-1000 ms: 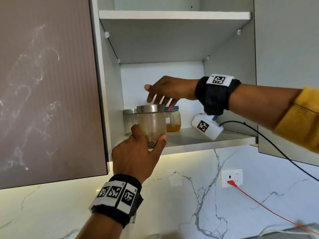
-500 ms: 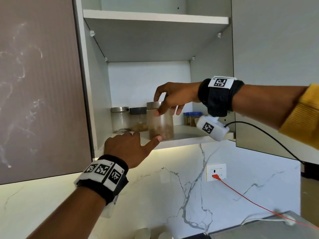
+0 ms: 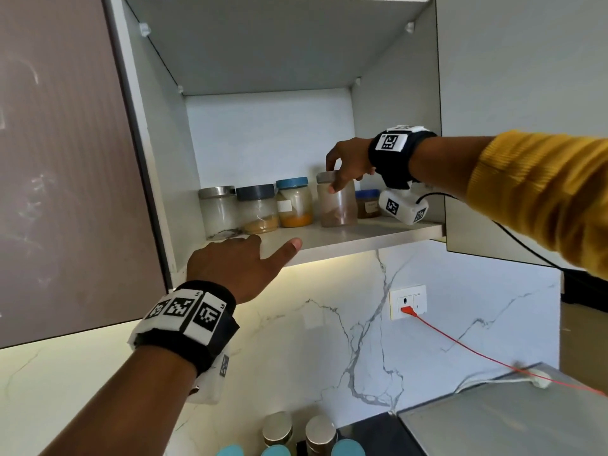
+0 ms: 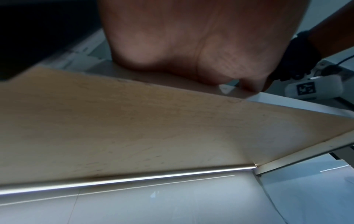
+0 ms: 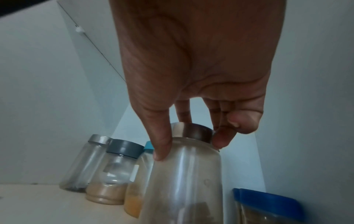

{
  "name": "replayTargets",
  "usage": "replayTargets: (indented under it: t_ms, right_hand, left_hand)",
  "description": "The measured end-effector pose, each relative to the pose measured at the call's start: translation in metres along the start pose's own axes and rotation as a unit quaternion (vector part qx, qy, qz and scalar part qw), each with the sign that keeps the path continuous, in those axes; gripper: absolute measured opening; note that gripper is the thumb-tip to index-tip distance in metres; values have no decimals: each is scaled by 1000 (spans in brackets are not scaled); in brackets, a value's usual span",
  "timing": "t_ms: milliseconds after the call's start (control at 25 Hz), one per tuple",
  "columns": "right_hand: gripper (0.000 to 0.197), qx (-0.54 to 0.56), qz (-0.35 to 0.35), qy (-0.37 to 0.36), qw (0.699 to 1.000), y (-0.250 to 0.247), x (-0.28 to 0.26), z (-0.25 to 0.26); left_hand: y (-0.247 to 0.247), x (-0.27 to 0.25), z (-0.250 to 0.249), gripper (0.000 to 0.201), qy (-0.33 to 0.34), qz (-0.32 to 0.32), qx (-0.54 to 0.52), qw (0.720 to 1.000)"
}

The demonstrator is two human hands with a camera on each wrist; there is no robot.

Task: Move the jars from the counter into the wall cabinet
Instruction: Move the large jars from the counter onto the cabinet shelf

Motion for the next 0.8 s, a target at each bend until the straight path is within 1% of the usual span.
replayTargets:
  t_ms: [120, 240, 360, 440, 600, 800]
  right_hand:
    - [60, -20, -4, 10, 1000, 6, 21, 0]
    - [63, 8, -6, 17, 1000, 15, 43, -4]
    - [58, 9, -24, 17, 1000, 24, 60, -8]
    - [55, 0, -23, 18, 1000, 27, 69, -8]
    - [62, 15, -7, 26, 1000, 28, 76, -2]
    - [64, -1, -17, 32, 999, 30, 80, 1]
  left_hand:
    - [3, 1, 2, 100, 1, -7, 4, 1000]
    - [4, 2, 1, 99, 2, -15, 11, 1000]
    - [5, 2, 1, 98, 3, -29, 16, 999]
    - [6, 2, 1, 99, 5, -39, 18, 999]
    - [7, 3, 3, 101, 6, -47, 22, 999]
    - [7, 3, 1, 101, 5, -55, 31, 998]
Point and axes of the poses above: each hand's wrist, its own x-axis towards the middle knuckle, its own y-axis out of the palm, z = x × y, the point moved 5 cm from there along x, towards the middle knuckle, and after that the axes turned 1 degree about y, right-handed, at the moved point
